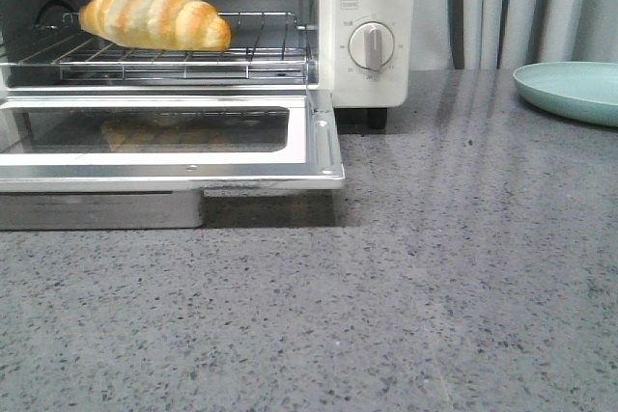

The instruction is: Put bread in oven

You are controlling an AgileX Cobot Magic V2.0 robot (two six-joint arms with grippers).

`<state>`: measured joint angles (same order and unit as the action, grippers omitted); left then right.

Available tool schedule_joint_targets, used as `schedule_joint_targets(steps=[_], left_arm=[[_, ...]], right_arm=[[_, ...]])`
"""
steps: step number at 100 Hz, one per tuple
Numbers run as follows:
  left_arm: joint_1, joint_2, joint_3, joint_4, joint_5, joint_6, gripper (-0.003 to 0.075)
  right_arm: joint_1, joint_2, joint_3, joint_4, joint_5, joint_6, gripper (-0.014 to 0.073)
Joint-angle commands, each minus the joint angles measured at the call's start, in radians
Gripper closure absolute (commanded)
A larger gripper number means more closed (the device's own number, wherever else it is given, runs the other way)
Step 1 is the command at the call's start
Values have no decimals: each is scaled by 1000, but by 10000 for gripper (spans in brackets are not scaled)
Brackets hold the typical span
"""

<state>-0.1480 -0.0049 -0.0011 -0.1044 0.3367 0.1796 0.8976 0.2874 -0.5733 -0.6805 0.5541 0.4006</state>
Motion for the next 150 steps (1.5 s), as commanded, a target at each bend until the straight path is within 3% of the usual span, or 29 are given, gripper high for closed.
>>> schedule_joint_targets(steps=[1, 16, 31, 37, 45, 56, 73, 85, 111, 124, 143, 150], left_arm=[[2, -19, 24, -13, -56, -1, 741], [2, -19, 24, -13, -56, -1, 741], [2, -19, 24, -13, -56, -1, 741], [2, -19, 24, -13, -56, -1, 741], [2, -19, 24, -13, -56, -1, 741], [2, -19, 24, -13, -56, -1, 741], [2, -19, 24, -13, -56, -1, 741], [2, -19, 24, -13, -56, -1, 741], [2, -19, 24, -13, -56, -1, 741], [2, -19, 24, -13, -56, -1, 741], [2, -19, 24, -13, -56, -1, 741], [2, -19, 24, -13, -56, -1, 741]], right_arm=[[-5, 7, -25, -39, -58, -2, 643], [-5, 7, -6, -41, -55, -2, 643], [-8, 7, 35, -74, 116, -2, 643], [-28, 6, 69, -125, 111, -2, 643], [-109, 6, 105, -161, 46, -2, 643], [-268, 6, 144, 20, -90, -19, 643], [-507, 6, 284, 134, -415, -103, 643], [-574, -32, 425, 297, -529, -167, 643], [-702, -242, 574, 320, -463, -167, 643], [-767, -294, 597, 406, -400, -203, 643], [-786, -316, 597, 433, -241, -216, 643], [-786, -316, 597, 433, -243, -238, 643]])
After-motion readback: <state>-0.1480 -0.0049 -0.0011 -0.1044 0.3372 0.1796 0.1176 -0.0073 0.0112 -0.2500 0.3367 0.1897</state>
